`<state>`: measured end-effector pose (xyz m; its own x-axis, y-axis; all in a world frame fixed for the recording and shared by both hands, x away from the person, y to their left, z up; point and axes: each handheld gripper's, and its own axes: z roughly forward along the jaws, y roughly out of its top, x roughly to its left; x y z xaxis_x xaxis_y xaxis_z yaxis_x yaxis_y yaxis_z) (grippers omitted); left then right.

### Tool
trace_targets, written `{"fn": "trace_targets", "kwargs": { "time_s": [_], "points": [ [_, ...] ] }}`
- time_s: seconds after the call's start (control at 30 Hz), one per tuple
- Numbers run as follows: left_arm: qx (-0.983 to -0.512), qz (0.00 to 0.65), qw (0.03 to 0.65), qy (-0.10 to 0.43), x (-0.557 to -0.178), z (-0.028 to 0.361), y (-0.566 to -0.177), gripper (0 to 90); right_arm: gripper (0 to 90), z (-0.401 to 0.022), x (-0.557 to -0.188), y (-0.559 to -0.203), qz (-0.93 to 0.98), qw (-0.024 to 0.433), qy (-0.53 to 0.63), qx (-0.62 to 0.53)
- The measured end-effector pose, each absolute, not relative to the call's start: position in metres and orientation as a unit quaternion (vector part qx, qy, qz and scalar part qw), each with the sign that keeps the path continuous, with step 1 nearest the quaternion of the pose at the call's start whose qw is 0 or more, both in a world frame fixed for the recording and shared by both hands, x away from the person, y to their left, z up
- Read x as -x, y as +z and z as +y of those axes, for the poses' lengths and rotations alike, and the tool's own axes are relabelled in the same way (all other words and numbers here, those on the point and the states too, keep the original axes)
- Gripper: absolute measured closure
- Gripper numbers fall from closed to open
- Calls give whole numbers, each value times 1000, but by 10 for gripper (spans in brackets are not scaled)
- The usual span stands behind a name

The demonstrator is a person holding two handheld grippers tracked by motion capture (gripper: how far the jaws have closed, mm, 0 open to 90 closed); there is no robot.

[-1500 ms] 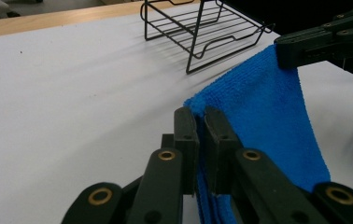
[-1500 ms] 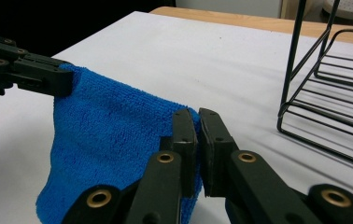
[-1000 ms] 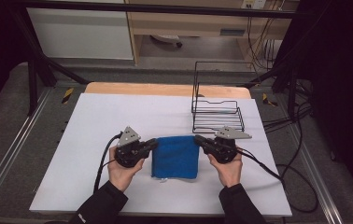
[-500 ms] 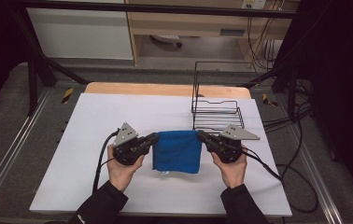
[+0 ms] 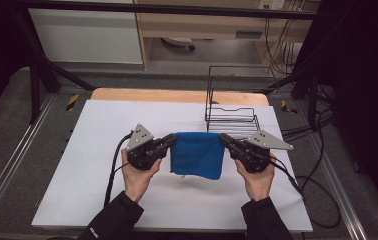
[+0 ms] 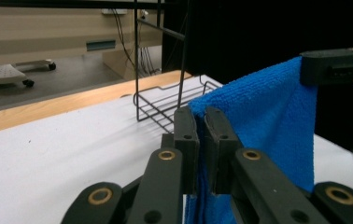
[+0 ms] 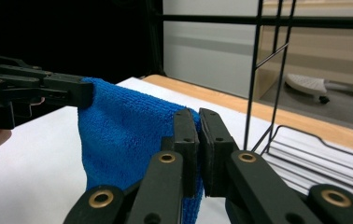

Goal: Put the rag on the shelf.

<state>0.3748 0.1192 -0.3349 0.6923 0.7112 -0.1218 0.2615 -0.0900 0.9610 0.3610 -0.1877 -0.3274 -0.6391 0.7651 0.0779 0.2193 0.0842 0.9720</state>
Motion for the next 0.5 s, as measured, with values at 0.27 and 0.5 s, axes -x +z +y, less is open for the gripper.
{"fn": "trace_targets", "kwargs": {
  "time_s": [0.27, 0.5],
  "points": [
    [-699, 329, 602, 201, -380, 104, -320, 845, 867, -199, -357, -313, 679, 267, 584, -355],
    [-690, 318, 618, 200, -383, 93, -310, 845, 867, -210, -354, -302, 662, 286, 594, -357]
  ]
}}
